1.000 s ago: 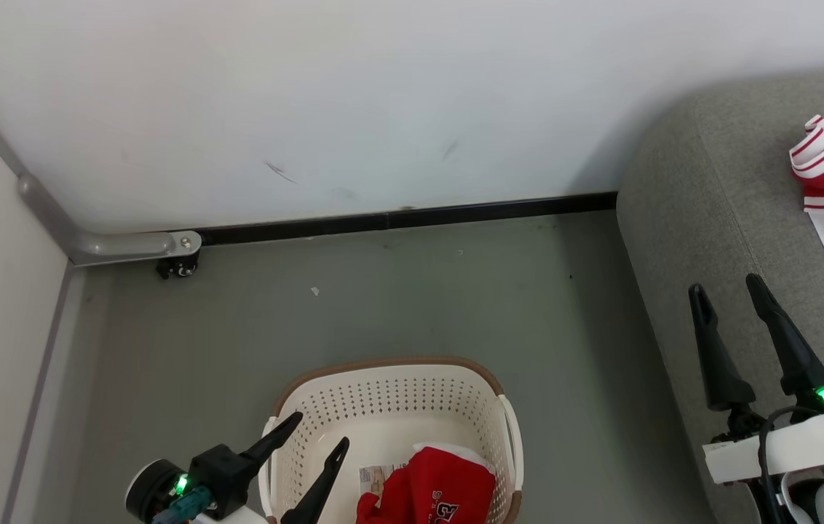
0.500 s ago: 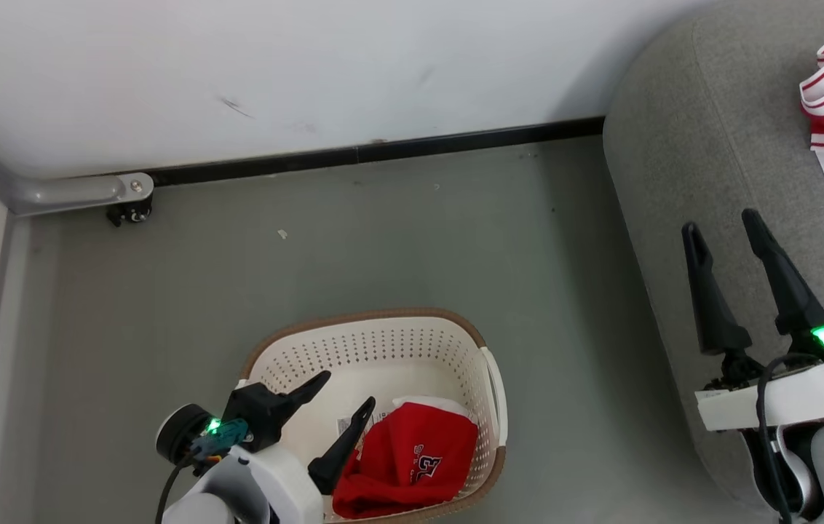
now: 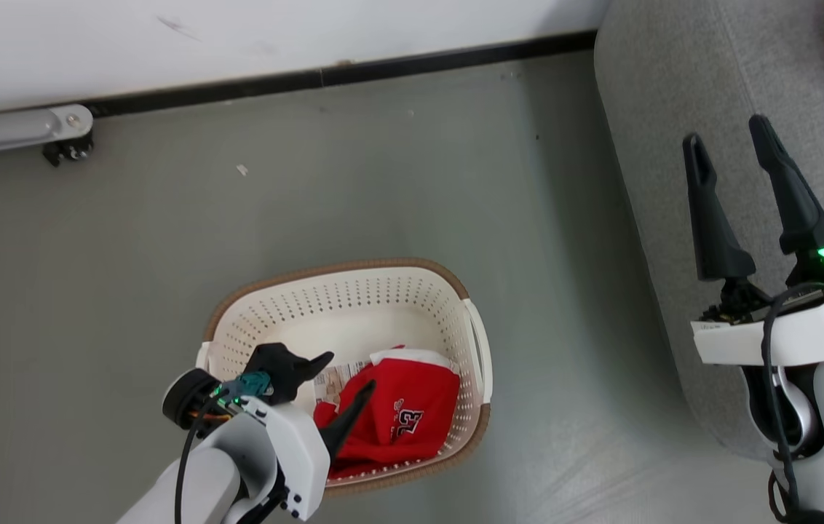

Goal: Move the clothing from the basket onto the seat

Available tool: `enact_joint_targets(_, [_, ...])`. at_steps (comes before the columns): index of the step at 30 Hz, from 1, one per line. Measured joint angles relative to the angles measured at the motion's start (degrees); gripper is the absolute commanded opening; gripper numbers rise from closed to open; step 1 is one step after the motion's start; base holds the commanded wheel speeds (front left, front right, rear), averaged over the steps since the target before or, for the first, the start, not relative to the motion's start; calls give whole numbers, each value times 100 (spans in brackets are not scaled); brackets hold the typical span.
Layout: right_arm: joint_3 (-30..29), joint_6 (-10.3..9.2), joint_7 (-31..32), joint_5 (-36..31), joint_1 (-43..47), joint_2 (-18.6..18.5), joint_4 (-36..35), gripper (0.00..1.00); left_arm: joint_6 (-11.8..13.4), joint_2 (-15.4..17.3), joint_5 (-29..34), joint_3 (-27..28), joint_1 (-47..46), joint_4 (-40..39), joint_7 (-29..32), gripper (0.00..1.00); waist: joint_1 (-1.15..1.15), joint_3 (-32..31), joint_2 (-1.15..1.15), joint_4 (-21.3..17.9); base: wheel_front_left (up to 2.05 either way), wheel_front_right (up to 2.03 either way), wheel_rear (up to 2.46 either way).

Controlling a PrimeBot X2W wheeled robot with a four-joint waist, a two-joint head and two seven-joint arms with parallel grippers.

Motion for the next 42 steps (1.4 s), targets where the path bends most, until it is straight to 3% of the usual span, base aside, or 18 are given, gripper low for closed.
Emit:
enact_joint_targets(20, [165,0,-2,-11,-948,129,-32,100,0,-135,-658,-556,-980,738,801,100,0,1108,0,-307,0,0,0])
enact_joint_targets(32, [230,0,-25,-11,-1338,198,-18,100,2,-232,-705,-457,-1507,1478,1391,100,0,1634,0,-516,0,0,0])
enact_joint_targets(42, [346,0,-26,-11,-1622,237,14,100,56,-412,-712,-356,-1905,1805,1503,100,0,2007,0,-662,0,0,0])
